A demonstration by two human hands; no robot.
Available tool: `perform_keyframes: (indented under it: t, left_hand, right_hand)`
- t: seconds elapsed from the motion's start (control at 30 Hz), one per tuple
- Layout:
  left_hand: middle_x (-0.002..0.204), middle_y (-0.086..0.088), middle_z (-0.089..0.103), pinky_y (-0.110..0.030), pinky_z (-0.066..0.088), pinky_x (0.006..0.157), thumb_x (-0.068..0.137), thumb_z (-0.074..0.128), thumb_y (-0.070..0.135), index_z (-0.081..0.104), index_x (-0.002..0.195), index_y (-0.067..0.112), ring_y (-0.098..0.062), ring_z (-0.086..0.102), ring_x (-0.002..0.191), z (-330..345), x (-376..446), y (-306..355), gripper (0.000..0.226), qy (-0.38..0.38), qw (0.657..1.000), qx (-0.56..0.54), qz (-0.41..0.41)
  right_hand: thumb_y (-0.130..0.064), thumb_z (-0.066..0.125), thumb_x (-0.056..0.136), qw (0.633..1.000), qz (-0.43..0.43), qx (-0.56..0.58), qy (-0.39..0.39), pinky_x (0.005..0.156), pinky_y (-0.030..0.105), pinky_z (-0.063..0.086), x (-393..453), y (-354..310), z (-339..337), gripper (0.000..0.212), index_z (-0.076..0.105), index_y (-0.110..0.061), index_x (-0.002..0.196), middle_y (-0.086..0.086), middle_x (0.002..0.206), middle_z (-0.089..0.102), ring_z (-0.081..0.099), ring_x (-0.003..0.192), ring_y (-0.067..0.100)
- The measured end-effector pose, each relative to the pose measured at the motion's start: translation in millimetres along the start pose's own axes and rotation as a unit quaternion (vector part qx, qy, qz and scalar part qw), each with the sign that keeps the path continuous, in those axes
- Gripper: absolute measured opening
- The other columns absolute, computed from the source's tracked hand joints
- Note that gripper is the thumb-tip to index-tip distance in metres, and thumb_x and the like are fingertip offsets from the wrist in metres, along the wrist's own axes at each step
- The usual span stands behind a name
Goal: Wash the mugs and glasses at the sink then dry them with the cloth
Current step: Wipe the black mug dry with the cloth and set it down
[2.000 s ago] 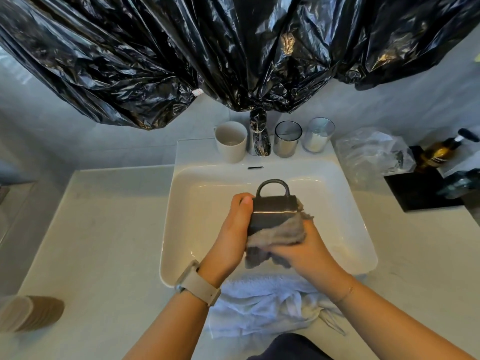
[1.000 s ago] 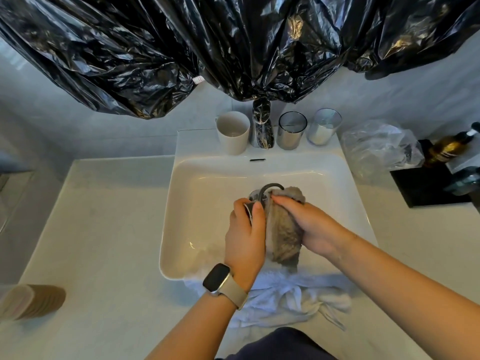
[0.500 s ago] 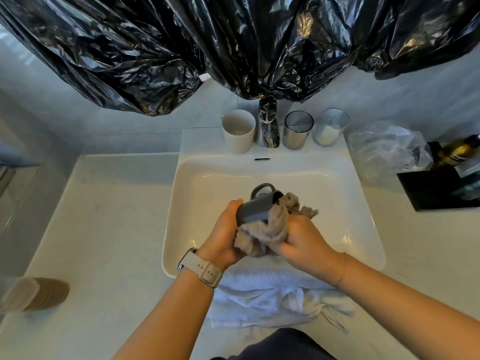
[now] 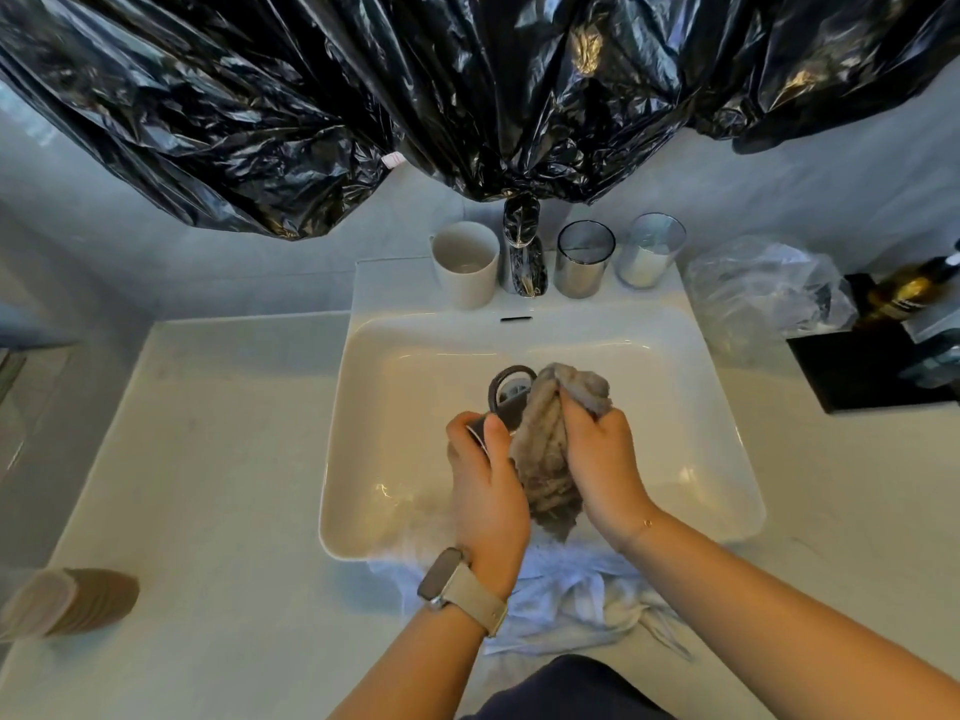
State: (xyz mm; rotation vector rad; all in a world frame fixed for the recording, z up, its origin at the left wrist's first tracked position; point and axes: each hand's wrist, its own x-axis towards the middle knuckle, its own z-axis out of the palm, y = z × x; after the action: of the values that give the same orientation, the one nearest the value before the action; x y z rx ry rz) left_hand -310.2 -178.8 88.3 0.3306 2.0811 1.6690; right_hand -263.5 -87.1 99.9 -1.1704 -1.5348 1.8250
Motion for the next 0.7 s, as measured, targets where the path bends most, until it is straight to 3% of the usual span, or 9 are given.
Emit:
perform_keyframes:
  t: [0.07,0.13,0.27,0.4,0.5,0.57,0.6,0.67,0.7]
  left_hand:
    - [0.109,-0.010,0.052,-0.004,0.038,0.061,0.099,0.028,0.046,0.043,0.112,0.018,0.012,0.051,0.080,-1.2,0.6,-3.7,0.034,0.009,0.997,0.057,0.046]
    - [0.107,-0.010,0.054,-0.012,0.041,0.065,0.103,0.028,0.043,0.044,0.111,0.021,0.002,0.054,0.081,-5.4,8.2,-1.1,0.028,0.002,0.998,0.046,0.047]
    - [0.094,-0.007,0.066,-0.033,0.051,0.074,0.106,0.029,0.042,0.055,0.103,0.022,-0.020,0.063,0.087,-17.5,25.6,10.1,0.032,-0.048,0.993,-0.061,-0.087]
    - [0.090,-0.011,0.077,-0.039,0.058,0.076,0.099,0.040,0.048,0.072,0.098,0.014,-0.023,0.072,0.081,-25.9,32.3,17.1,0.046,-0.103,0.921,-0.228,-0.298]
    - [0.079,-0.011,0.073,-0.038,0.054,0.079,0.097,0.045,0.045,0.067,0.100,0.011,-0.024,0.068,0.076,-29.3,33.8,13.6,0.041,-0.092,0.900,-0.262,-0.335]
    - [0.069,-0.006,0.070,-0.033,0.056,0.063,0.098,0.044,0.046,0.062,0.099,0.014,-0.018,0.067,0.062,-34.9,34.8,12.8,0.036,-0.081,0.908,-0.260,-0.318]
    - [0.073,-0.006,0.071,-0.031,0.056,0.055,0.099,0.043,0.046,0.060,0.100,0.016,-0.018,0.069,0.063,-38.8,35.7,12.7,0.035,-0.074,0.922,-0.243,-0.293]
    - [0.093,-0.008,0.070,-0.031,0.057,0.053,0.101,0.039,0.048,0.060,0.105,0.021,-0.022,0.070,0.082,-45.3,37.6,13.8,0.034,-0.072,0.957,-0.168,-0.224]
    - [0.098,-0.008,0.069,-0.030,0.058,0.056,0.101,0.038,0.048,0.060,0.106,0.020,-0.021,0.068,0.088,-47.8,38.1,14.8,0.035,-0.077,0.972,-0.123,-0.183]
  right_hand:
    - [-0.031,0.048,0.101,0.999,0.024,-0.006,0.026,0.077,0.040,0.056,4.7,-2.9,7.2,0.037,0.072,-0.007,0.087,0.014,0.088,0.073,0.070,0.087,0.026]
    - [-0.024,0.048,0.101,0.997,-0.016,-0.010,0.077,0.078,0.043,0.055,0.9,0.9,14.2,0.035,0.070,0.000,0.087,0.020,0.087,0.071,0.068,0.087,0.032]
    - [-0.013,0.053,0.096,0.982,-0.168,-0.035,0.081,0.069,0.038,0.052,-11.3,11.6,15.9,0.025,0.068,-0.007,0.077,0.017,0.075,0.067,0.064,0.076,0.028]
    - [-0.017,0.051,0.087,0.885,-0.420,-0.199,-0.036,0.046,0.025,0.042,-10.3,17.2,-7.5,0.037,0.061,0.005,0.058,0.016,0.050,0.058,0.055,0.054,0.017]
    - [-0.020,0.047,0.096,0.821,-0.497,-0.266,-0.095,0.054,0.030,0.047,-3.1,20.8,-29.0,0.044,0.068,0.007,0.069,0.018,0.063,0.067,0.055,0.070,0.020]
    - [-0.018,0.055,0.093,0.839,-0.455,-0.275,-0.117,0.070,0.020,0.049,-1.2,20.6,-44.2,0.030,0.071,0.007,0.087,0.020,0.082,0.072,0.058,0.085,0.022]
    - [-0.012,0.061,0.089,0.879,-0.388,-0.248,-0.124,0.077,0.013,0.049,-1.0,16.2,-51.1,0.016,0.072,-0.001,0.093,0.017,0.089,0.071,0.060,0.091,0.018]
    - [-0.003,0.067,0.087,0.951,-0.244,-0.141,-0.125,0.081,0.009,0.049,2.8,-1.7,-60.6,0.022,0.070,-0.024,0.091,0.005,0.097,0.070,0.065,0.093,0.002]
    - [-0.004,0.067,0.088,0.964,-0.209,-0.103,-0.128,0.082,0.012,0.051,6.4,-12.0,-65.0,0.024,0.069,-0.028,0.090,0.000,0.098,0.070,0.066,0.095,-0.001]
